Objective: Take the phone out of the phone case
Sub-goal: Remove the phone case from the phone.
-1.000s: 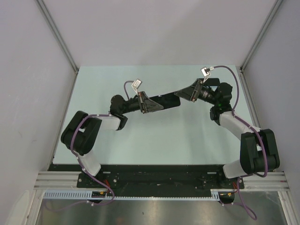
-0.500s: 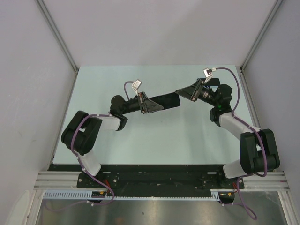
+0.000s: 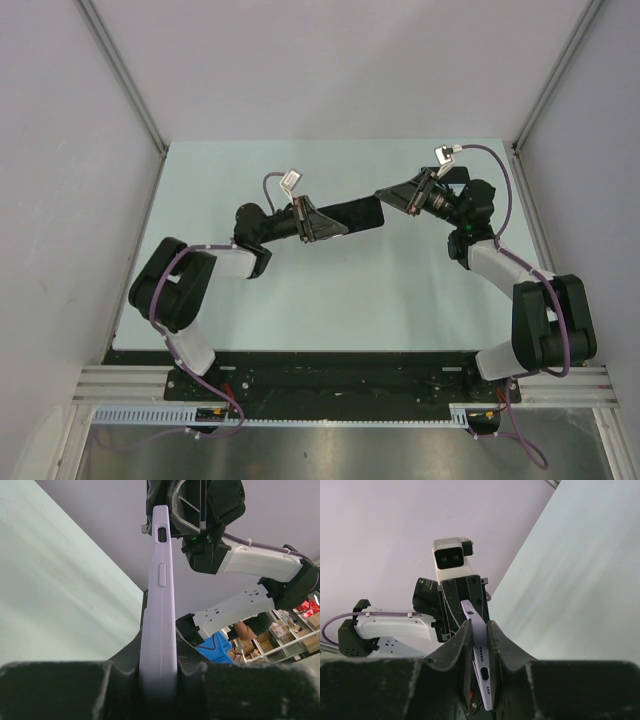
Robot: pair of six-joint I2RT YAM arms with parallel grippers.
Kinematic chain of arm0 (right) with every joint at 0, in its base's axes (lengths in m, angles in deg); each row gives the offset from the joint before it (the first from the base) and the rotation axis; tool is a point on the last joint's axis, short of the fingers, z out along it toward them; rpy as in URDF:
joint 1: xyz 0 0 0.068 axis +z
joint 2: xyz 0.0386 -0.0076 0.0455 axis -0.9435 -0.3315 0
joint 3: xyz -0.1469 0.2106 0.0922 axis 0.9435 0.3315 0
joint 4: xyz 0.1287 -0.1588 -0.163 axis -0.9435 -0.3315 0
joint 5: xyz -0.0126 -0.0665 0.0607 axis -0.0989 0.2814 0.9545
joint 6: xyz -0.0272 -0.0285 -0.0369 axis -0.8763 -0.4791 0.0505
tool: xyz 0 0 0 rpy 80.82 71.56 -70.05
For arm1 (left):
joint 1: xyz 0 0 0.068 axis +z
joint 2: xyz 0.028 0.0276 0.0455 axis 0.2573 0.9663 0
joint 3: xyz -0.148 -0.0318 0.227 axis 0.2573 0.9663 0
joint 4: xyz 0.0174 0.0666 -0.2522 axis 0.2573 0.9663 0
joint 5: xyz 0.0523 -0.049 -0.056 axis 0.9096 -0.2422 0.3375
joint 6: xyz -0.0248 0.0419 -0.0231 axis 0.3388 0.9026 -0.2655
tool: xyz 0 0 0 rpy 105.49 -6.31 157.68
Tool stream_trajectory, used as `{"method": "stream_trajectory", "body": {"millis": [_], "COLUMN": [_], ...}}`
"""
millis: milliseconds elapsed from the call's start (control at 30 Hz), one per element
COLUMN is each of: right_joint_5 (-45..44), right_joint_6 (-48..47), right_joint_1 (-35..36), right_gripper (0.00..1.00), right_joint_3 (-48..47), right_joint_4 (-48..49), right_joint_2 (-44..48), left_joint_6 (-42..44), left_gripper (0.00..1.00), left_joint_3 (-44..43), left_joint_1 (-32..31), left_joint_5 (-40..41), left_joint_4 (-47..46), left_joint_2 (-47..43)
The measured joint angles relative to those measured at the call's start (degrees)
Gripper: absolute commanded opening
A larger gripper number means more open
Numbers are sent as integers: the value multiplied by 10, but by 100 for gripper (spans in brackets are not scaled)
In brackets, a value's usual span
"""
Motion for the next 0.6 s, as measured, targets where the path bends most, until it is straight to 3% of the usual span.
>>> {"method": "stream_trajectory", "body": {"millis": [133, 600], "right_joint_5": [0, 4], "right_joint_6": [19, 87], "right_joint_1": [0, -3], "right_gripper": [9, 7], "right_joint_3": [0, 0], "right_joint_4": [4, 5], "right_joint_2": [-6, -11], "left_joint_6": [6, 26], "left_gripper": [0, 0], "left_joint_3": [0, 0], "left_joint_1": [-1, -1], "left_joint_5": [-2, -8], "left_joint_4": [7, 25], "left_joint_2": [-4, -19]}}
